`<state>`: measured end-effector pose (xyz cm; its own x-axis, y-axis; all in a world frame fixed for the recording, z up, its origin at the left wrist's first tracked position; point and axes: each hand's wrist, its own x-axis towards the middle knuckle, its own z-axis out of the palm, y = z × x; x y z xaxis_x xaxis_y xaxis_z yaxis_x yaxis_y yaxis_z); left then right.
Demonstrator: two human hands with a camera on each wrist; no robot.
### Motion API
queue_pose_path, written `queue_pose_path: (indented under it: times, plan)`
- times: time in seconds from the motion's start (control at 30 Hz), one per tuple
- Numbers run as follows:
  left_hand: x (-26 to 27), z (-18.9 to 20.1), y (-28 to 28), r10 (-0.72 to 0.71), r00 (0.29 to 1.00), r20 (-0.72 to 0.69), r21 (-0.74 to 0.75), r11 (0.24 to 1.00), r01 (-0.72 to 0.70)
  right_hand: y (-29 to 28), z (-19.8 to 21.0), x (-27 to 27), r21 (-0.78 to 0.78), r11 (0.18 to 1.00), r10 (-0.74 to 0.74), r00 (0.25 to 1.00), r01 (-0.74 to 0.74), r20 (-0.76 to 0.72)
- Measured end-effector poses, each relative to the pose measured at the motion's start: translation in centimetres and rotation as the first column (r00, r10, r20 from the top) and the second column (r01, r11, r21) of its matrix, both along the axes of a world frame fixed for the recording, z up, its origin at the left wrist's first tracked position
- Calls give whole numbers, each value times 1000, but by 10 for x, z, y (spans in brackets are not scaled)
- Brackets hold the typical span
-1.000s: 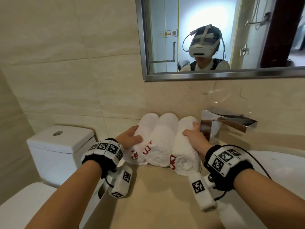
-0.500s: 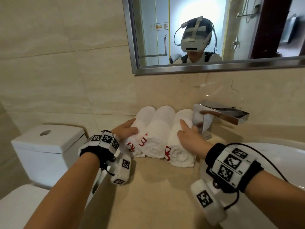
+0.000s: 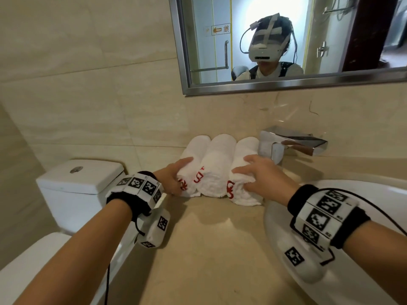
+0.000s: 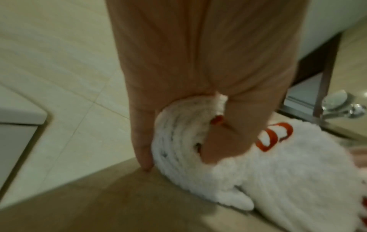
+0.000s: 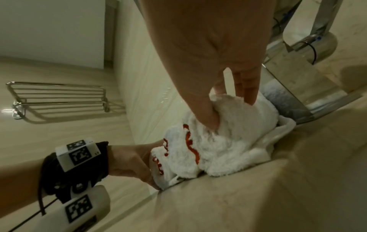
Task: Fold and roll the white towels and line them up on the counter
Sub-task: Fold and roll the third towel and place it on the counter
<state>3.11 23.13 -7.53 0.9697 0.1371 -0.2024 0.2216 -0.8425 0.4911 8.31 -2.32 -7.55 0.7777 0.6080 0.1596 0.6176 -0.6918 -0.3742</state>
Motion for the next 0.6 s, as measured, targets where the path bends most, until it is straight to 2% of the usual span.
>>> queue_pose_path:
  times: [0.1, 0.27, 0.43, 0.53, 0.6]
  plan:
    - [5, -2, 0, 26, 999, 26, 31, 999, -27, 5, 0, -2, -31, 999, -17, 1000, 17, 9]
    - [3, 3, 1, -4, 1000, 11, 34, 999, 3, 3, 10, -9, -226, 974, 41, 999, -34, 23]
    - [-4, 2, 6, 58, 998, 13, -245, 968, -53, 36, 19, -13, -224, 971, 98, 994, -85, 49]
    - [-5, 0, 3, 74, 996, 39, -222, 973, -64, 63, 14, -14, -369, 926, 138, 983, -85, 122]
    - [-5, -2, 3, 89, 995, 54, -230, 970, -74, 72, 12, -13, -412, 909, 146, 974, -64, 170]
